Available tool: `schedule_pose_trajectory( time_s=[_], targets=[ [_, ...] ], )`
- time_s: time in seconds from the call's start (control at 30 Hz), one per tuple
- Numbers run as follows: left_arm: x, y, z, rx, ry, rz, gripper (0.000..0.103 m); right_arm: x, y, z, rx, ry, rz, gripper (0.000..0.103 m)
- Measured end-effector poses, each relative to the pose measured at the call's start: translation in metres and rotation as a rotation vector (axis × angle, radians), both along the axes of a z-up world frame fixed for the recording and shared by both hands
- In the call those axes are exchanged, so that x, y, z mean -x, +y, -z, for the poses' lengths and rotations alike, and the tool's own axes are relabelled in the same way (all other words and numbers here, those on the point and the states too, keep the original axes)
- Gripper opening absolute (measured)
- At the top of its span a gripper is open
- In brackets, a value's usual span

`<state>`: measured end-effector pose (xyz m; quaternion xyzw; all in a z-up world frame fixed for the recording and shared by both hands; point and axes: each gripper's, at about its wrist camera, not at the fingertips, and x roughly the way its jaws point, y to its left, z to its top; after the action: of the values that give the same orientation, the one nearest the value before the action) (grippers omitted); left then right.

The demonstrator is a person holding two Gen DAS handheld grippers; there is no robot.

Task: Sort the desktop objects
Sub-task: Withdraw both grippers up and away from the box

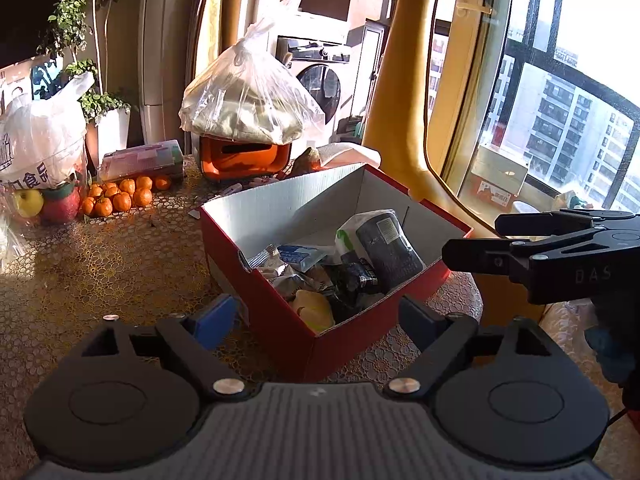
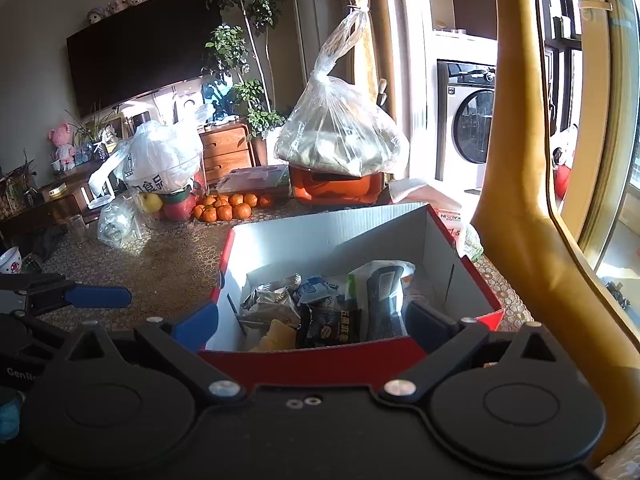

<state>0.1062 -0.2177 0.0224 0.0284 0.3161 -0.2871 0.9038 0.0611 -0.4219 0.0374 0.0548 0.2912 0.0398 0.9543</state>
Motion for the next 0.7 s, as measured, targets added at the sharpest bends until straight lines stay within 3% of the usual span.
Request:
schedule_pose_trajectory(
  time_s=[0.07, 0.5, 0.7],
  targets=[
    [0.002, 0.002, 0.000, 0.003, -0.001, -0.009, 0.103, 0.003, 0.000, 0.000, -0.010, -0.001, 0.001, 0.103],
    [0.021, 0.019, 0.000, 0.010, -0.047, -0.056, 0.103, 0.020, 0.006, 0.003, -0.033, 0.002, 0.025, 0.103],
    [0.024, 0.024, 0.001, 0.013, -0.027, -0.082, 0.103, 0.025, 0.008, 0.005, -0.029, 0.006, 0.037, 0.103]
  ],
)
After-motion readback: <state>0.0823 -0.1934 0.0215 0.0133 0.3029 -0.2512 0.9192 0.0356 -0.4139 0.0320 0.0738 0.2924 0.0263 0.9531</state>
